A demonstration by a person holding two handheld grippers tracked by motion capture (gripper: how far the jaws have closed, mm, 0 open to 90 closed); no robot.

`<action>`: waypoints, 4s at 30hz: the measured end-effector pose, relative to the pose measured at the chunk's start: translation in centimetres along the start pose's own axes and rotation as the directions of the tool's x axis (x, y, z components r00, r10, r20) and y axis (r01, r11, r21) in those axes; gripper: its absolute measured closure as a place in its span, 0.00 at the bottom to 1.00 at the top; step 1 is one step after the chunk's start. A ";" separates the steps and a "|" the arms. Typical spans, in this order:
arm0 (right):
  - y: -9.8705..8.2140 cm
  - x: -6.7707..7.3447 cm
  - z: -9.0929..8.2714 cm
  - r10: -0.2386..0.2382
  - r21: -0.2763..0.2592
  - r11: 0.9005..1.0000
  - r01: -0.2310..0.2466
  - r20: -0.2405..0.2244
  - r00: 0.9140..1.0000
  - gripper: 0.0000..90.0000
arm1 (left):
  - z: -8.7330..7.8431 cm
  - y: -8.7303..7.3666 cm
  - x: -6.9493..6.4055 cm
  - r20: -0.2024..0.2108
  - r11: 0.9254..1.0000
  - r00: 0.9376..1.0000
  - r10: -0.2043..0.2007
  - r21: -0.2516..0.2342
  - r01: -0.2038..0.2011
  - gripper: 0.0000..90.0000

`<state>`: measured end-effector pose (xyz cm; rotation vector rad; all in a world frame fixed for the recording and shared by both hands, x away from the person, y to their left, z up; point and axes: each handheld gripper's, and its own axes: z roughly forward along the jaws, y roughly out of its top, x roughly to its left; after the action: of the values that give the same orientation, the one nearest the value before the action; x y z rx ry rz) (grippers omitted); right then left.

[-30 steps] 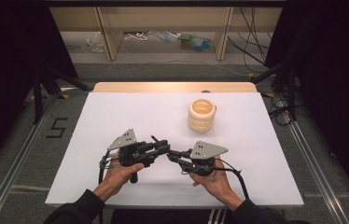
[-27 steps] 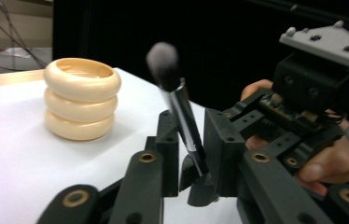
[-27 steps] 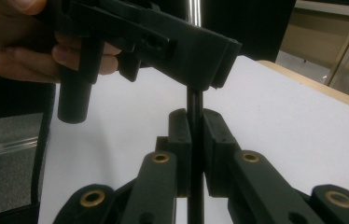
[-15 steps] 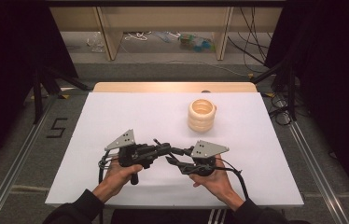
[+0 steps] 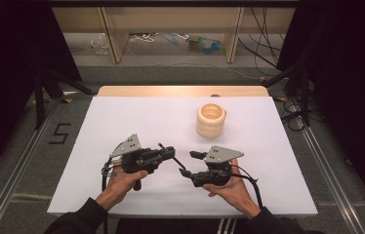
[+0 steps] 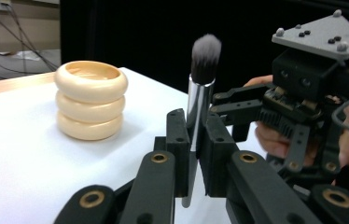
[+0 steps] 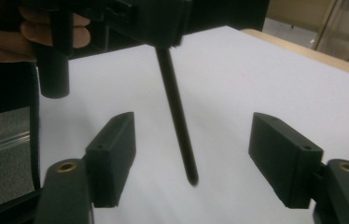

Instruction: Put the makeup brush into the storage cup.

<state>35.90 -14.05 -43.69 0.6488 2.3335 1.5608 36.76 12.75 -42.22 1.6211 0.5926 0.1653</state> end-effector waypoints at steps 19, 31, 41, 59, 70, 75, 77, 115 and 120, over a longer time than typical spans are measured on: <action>-1.6 -3.5 -4.4 0.101 -0.007 0.995 -0.102 0.172 0.980 0.22 | 0.0 0.5 1.1 -0.104 0.999 0.994 0.020 0.032 -0.017 0.92; -2.5 -4.4 -6.1 0.119 -0.012 0.993 -0.119 0.231 0.966 0.22 | 1.5 1.7 1.6 -0.117 0.997 0.992 0.047 0.073 -0.038 0.92; -2.8 -4.1 -6.4 0.124 -0.001 0.992 -0.127 0.230 0.965 0.23 | 3.2 3.9 2.2 -0.118 0.993 0.991 0.068 0.105 -0.055 0.92; -3.2 -3.9 -6.8 0.083 -0.004 0.996 -0.085 0.256 0.963 0.18 | 6.7 7.5 4.1 -0.147 0.992 0.986 0.072 0.116 -0.056 0.92; -3.5 -3.7 -7.6 0.099 -0.010 0.995 -0.100 0.267 0.958 0.18 | 8.7 9.0 5.0 -0.161 0.991 0.984 0.075 0.119 -0.056 0.92; -3.7 -3.7 -7.4 0.106 -0.023 0.994 -0.103 0.262 0.959 0.18 | 9.4 9.8 5.4 -0.176 0.992 0.981 0.075 0.115 -0.056 0.92; -3.6 -3.8 -7.5 0.084 -0.028 0.996 -0.079 0.272 0.959 0.18 | 9.7 10.0 5.6 -0.178 0.991 0.981 0.081 0.118 -0.061 0.92; -3.6 -3.8 -7.5 0.071 -0.006 0.997 -0.072 0.270 0.960 0.18 | 16.5 12.5 7.3 -0.209 0.994 0.975 0.070 0.093 -0.051 0.92; -3.6 -3.8 -7.4 0.078 -0.023 0.997 -0.074 0.256 0.964 0.18 | 17.2 12.2 7.4 -0.212 0.994 0.975 0.067 0.101 -0.046 0.92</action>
<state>35.12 -23.08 -44.20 0.8901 2.1282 1.4256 54.03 0.61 -34.84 1.7268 0.7291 0.3626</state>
